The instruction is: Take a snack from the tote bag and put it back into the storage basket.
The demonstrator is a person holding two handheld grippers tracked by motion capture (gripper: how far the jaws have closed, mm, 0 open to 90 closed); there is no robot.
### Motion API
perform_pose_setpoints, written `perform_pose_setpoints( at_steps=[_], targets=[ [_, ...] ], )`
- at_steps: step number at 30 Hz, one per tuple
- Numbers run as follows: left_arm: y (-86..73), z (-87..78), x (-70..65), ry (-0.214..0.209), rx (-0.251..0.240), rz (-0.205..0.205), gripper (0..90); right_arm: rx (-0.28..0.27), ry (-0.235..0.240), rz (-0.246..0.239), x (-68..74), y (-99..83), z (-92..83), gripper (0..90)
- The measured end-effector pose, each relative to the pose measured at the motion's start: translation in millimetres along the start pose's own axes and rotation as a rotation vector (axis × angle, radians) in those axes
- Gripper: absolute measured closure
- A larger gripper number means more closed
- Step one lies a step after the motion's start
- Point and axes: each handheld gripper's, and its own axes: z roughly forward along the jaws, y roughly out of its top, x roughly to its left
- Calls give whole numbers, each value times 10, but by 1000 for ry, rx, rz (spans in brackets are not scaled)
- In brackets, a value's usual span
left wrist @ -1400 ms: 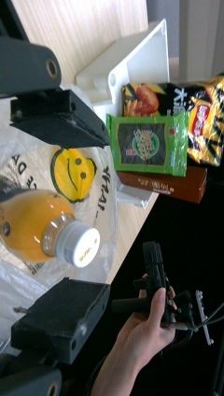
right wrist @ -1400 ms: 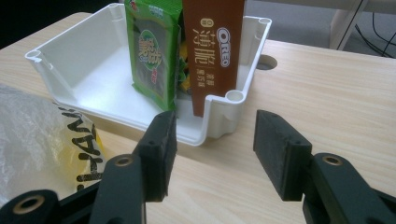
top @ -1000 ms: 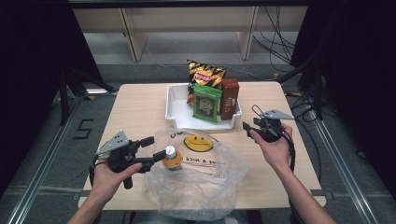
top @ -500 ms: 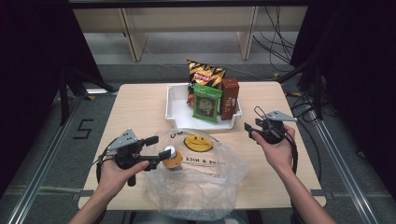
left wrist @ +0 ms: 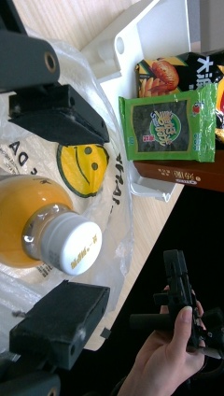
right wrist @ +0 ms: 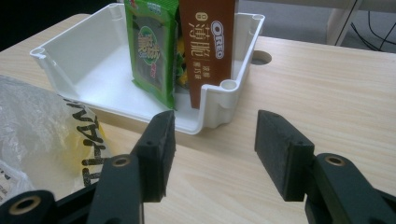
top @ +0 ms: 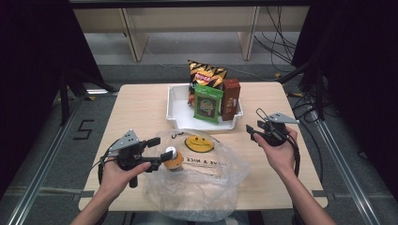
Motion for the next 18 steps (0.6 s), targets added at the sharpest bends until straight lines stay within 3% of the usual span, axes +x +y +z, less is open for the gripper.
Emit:
perform_pose_setpoints(
  at_steps=[2,5,8,9,14,18],
  targets=[
    [0,15,-33,-3,3,3,214,6,-4,12,11,5,1,484],
    [7,44,-78,-5,10,6,217,-7,-5,-14,-6,14,5,484],
    [-9,94,-94,-12,31,23,234,-14,2,19,10,12,2,484],
    [-16,106,-99,-9,38,27,248,-15,-4,-9,-23,14,4,484],
    [-83,201,-138,-21,55,47,271,-14,-5,-6,-38,2,-1,484],
    [-134,237,-151,5,75,67,260,-3,-12,6,-34,-9,-4,484]
  ],
)
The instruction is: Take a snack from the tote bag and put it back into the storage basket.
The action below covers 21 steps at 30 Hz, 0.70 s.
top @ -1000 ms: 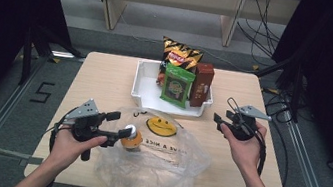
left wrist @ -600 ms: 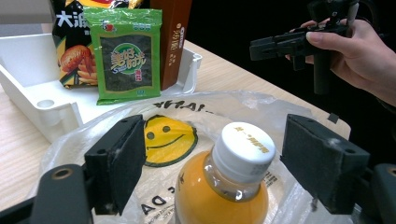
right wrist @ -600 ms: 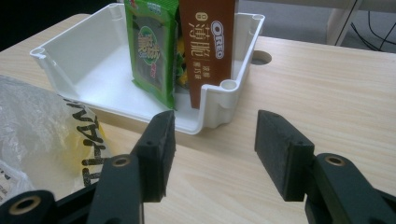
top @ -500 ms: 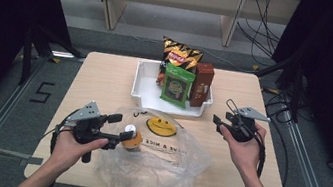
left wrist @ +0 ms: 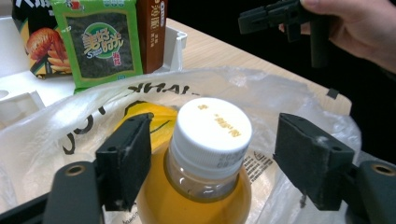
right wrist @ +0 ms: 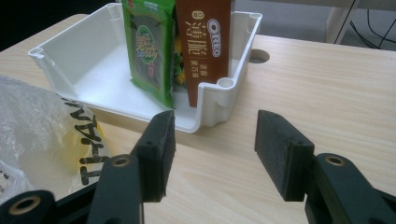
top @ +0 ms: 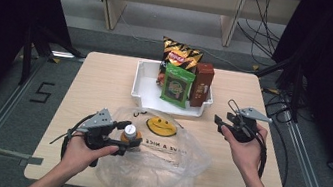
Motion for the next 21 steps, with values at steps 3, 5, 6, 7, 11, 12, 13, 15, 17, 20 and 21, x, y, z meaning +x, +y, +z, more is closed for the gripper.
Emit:
perform_pose_setpoints(
  at_steps=[3,5,6,7,11,12,13,15,17,20,21],
  targets=[
    [-23,7,1,6,6,5,239,-5,0,-21,-16,-7,18,482],
    [-38,16,4,15,13,9,224,4,13,-22,-18,-10,18,481],
    [-48,23,7,18,19,13,218,4,16,-11,-8,-10,22,481],
    [-64,36,5,19,20,5,211,4,12,-12,-7,-12,31,481],
    [-143,81,36,18,46,13,193,13,21,-33,-13,-25,31,481],
    [-164,89,42,25,50,6,192,12,21,-33,-15,-27,33,480],
    [-180,97,53,20,51,7,193,12,12,-23,-8,-27,33,480],
    [-207,110,68,17,53,3,196,16,10,-24,-19,-32,33,480],
    [-230,122,73,19,61,0,203,33,14,22,8,-42,24,479],
    [-251,139,79,26,67,0,227,22,4,19,0,-49,41,478],
    [-251,141,83,23,66,5,244,25,2,16,-1,-51,44,478]
  ],
)
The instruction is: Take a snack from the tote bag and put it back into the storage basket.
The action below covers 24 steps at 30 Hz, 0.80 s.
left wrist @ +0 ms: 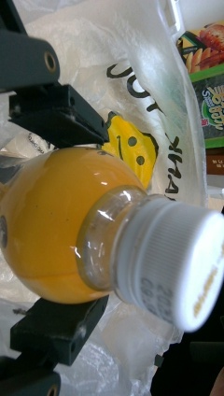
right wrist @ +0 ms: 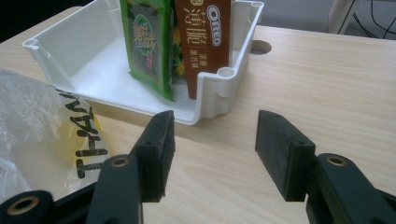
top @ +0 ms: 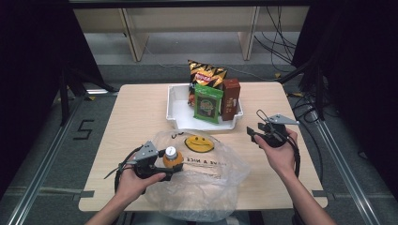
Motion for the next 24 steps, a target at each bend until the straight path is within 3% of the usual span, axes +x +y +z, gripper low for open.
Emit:
perform_pose_setpoints(
  at_steps=[2,5,7,8,11,13,17,19,22,24],
  targets=[
    [0,-2,1,-16,-7,3,273,5,16,7,9,-2,-1,476],
    [-5,-7,0,-16,-11,-1,293,0,10,-32,-12,-2,0,474],
    [-3,-14,1,-10,-9,-1,295,-4,5,-25,-8,-3,5,473],
    [-2,-15,1,-10,-9,-1,296,3,8,5,14,-7,2,474],
    [5,-19,-2,-11,-4,7,298,4,12,2,10,-6,-2,473],
    [16,-26,-1,-16,-7,12,298,-10,7,-32,-14,-3,4,473],
    [76,-60,-12,-16,-34,9,298,2,8,4,14,-7,3,473],
    [116,-76,-12,-20,-45,12,298,-10,-2,-29,-8,-8,22,473],
    [155,-83,-23,-27,-59,7,298,3,13,4,23,-11,14,473],
    [183,-94,-28,-26,-61,1,298,2,9,-33,-3,-10,21,473]
  ],
)
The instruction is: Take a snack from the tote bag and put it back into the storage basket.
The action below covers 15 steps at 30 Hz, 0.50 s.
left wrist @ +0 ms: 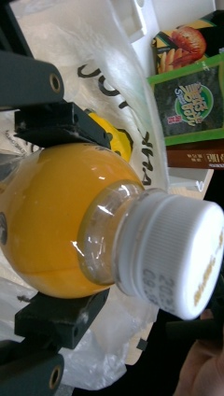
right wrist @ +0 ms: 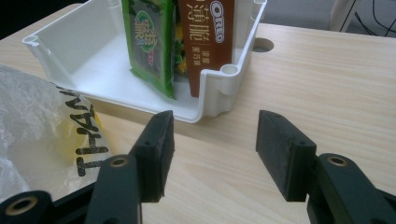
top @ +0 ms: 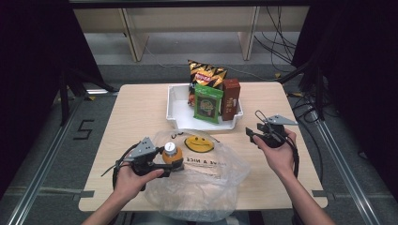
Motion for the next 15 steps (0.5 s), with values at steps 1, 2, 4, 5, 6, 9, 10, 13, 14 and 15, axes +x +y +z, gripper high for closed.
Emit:
perform_pose_setpoints(
  at_steps=[1,2,4,5,6,9,10,13,14,15],
  targets=[
    [14,3,11,-14,-8,1,298,5,10,9,6,-1,2,471],
    [29,-7,8,-8,-8,-4,298,-3,14,4,0,-5,10,470],
    [56,-11,20,-12,-17,-3,299,3,12,-4,-5,-7,11,471],
    [75,-19,23,-11,-18,-4,299,2,12,-4,-5,-7,12,470],
    [87,-20,27,-13,-20,-2,299,3,12,-4,-6,-7,12,471],
    [143,-21,43,-20,-22,2,299,3,3,8,0,-3,6,470],
    [170,-23,49,-16,-16,8,299,5,2,15,4,-3,2,470],
    [224,-19,64,-26,-25,3,299,3,9,24,0,-3,4,470],
    [250,-23,70,-23,-23,10,299,3,11,24,-4,-3,2,470],
    [268,-21,75,-28,-28,9,299,-2,6,8,-19,-5,3,470]
  ],
)
